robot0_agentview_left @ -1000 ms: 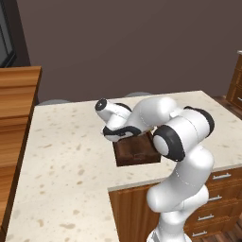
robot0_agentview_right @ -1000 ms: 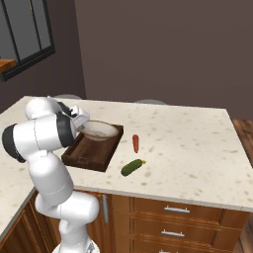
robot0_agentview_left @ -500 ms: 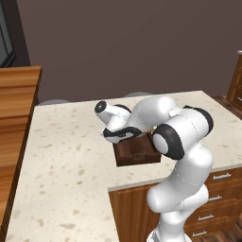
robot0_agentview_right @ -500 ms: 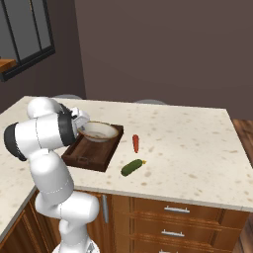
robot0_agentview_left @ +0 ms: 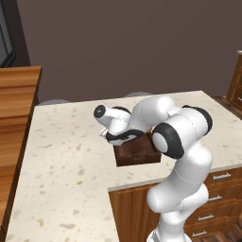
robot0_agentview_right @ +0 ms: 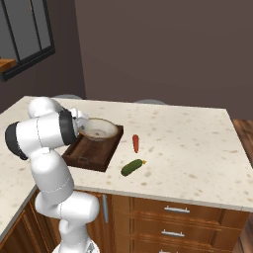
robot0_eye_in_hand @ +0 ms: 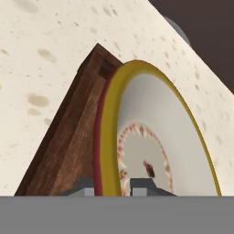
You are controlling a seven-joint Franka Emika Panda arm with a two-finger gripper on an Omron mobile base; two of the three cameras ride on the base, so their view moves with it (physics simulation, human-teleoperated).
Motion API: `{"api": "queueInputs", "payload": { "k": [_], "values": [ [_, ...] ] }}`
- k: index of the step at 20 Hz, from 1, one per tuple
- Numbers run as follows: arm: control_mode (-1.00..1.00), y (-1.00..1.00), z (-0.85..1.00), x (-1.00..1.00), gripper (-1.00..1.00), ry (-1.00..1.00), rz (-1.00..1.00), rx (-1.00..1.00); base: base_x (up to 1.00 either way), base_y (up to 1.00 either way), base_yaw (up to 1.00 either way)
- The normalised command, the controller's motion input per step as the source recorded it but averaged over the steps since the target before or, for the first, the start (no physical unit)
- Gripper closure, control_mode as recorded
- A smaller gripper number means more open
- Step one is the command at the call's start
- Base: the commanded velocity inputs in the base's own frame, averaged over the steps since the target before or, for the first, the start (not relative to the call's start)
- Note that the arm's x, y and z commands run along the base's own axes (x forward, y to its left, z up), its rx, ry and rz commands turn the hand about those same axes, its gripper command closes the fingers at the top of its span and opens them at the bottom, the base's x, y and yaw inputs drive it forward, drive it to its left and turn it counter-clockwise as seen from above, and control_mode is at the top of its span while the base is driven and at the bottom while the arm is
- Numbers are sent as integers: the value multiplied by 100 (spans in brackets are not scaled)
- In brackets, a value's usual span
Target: Place the two vegetables and bowl onto the tray for setting up a vegetable dip station.
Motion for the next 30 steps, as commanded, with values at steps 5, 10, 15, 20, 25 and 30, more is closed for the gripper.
{"api": "queueInputs", "payload": {
  "k": [5,10,15,20,25,30],
  "values": [
    [-100,2,-3,13,100,-9,0,-3,0,0,0],
    [-100,1,0,14,100,-4,-2,-6,0,0,0],
    [-100,4,0,13,100,0,-2,-6,0,0,0],
    [-100,7,0,11,100,0,0,-1,0,0,0],
    [-100,5,0,7,100,0,0,0,0,0,0],
    [-100,0,-4,8,100,1,0,-1,0,0,0]
  ]
}}
